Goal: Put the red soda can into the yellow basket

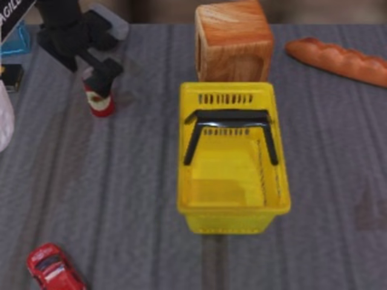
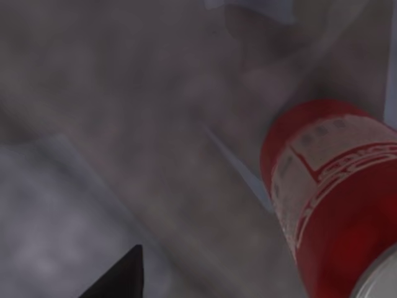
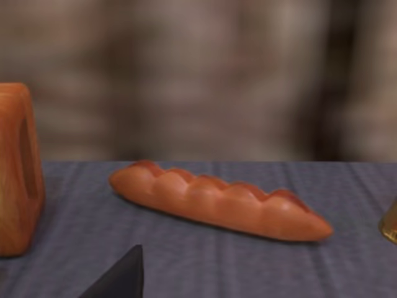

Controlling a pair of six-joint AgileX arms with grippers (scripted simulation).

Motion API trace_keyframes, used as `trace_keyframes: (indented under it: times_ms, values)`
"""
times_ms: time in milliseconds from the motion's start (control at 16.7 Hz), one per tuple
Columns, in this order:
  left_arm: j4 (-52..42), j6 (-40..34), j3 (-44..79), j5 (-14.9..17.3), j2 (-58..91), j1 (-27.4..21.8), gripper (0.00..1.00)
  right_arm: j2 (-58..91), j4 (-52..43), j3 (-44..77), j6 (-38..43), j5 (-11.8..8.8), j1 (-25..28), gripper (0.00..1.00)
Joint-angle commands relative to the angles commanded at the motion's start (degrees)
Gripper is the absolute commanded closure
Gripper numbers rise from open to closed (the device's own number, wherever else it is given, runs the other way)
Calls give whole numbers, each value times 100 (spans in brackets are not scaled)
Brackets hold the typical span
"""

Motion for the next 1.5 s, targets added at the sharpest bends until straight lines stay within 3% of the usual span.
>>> trace_keyframes:
  times_ms: [180, 480, 1260, 1500]
  values:
    - [538, -17, -580, -2, -39, -17, 0, 0, 0, 0, 0, 0, 0, 0]
    - [629, -20, -673, -2, -44, -21, 0, 0, 0, 0, 0, 0, 0, 0]
    - [629, -20, -673, -2, -44, -21, 98, 0, 0, 0, 0, 0, 0, 0]
    - [629, -20, -673, -2, -44, -21, 100, 0, 0, 0, 0, 0, 0, 0]
